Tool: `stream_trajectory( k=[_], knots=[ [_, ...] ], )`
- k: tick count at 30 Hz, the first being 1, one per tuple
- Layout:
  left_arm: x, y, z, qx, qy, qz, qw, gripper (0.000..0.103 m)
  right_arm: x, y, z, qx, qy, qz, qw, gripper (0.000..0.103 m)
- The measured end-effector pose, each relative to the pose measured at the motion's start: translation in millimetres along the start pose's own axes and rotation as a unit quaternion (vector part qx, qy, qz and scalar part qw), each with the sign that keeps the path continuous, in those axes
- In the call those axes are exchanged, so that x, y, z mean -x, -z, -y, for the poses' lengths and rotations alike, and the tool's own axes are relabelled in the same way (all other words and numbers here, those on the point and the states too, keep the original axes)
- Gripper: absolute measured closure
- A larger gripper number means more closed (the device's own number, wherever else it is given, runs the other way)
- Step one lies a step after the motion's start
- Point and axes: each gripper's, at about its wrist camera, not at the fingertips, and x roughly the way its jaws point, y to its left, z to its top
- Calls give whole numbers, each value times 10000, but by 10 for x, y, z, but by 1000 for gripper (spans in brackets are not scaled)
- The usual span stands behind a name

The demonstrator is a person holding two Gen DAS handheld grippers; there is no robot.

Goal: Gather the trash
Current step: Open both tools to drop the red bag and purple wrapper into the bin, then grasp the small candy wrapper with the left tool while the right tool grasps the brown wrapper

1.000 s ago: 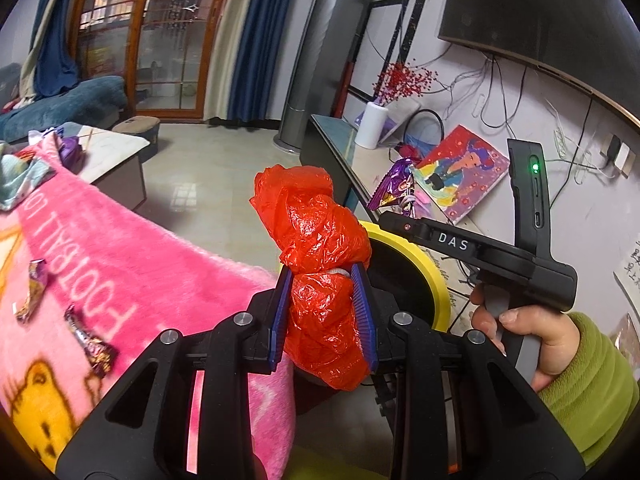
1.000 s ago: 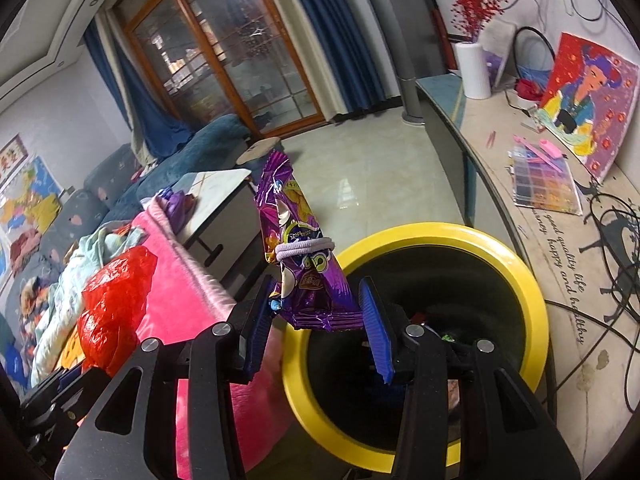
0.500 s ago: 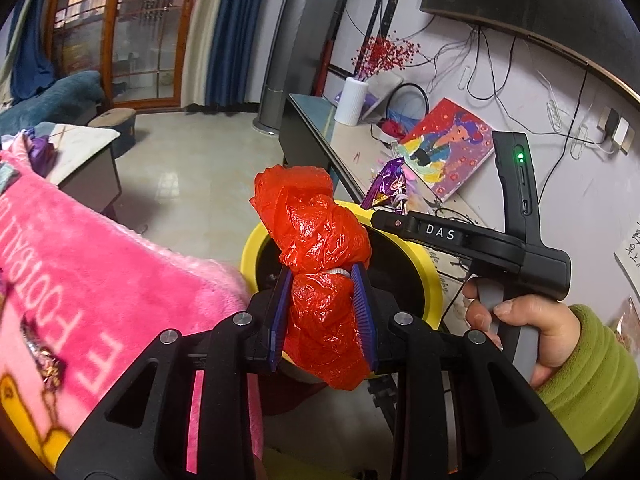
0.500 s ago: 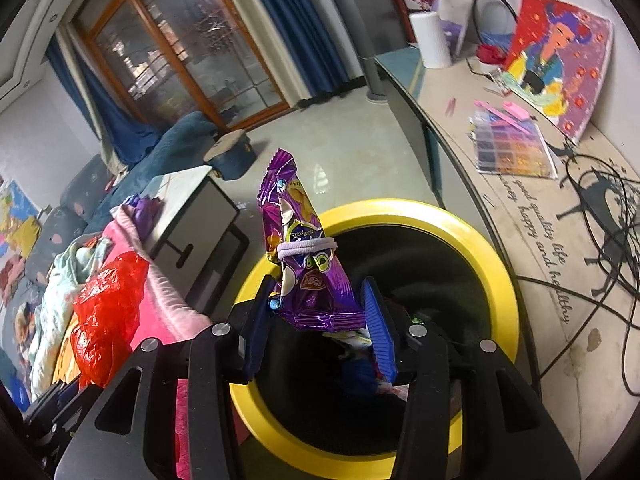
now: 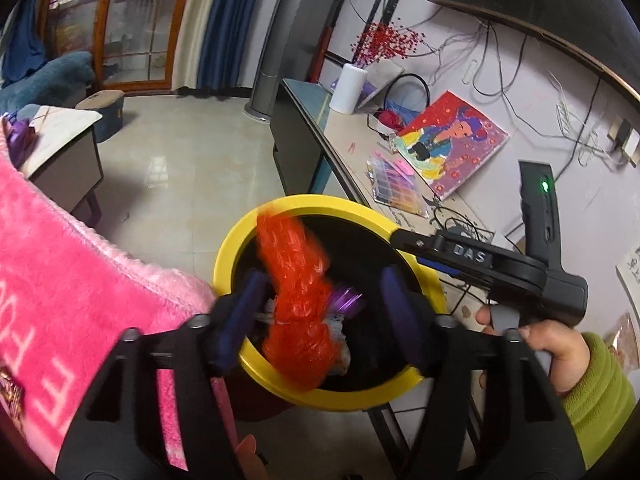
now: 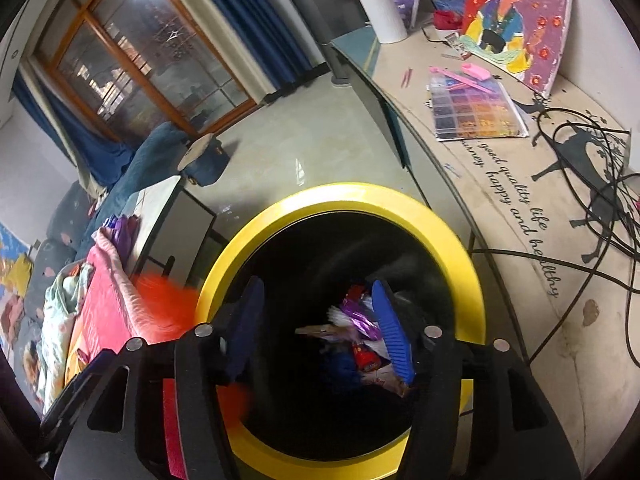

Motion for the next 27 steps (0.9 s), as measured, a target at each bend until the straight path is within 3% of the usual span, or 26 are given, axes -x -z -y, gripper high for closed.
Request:
stream_trajectory(
  k=[1, 3, 6, 13, 20, 27],
  knots=[
    [19, -1, -31, 41, -57, 30, 10000, 31, 12, -5, -5, 9, 4, 15, 10000, 48],
    [68, -12, -91, 90, -173, 104, 9998, 28, 41, 6, -55, 79, -3, 71, 9999, 46],
    [211, -28, -227, 228, -457, 295, 9983, 16, 88, 46, -223, 244, -130, 136, 9995, 43],
    [639, -25, -534, 314, -1194, 803, 9891, 12, 225, 300, -985, 1177, -718, 233, 9902, 37],
    [1120, 43, -973, 636, -1924, 1260, 9711, 12, 252, 685, -1760, 2319, -1167, 63, 9657, 36],
    [1431, 59, -1276, 944, -2266, 1523, 9574, 12, 200, 970, -2256, 2979, -1382, -126, 9445, 36]
  ],
)
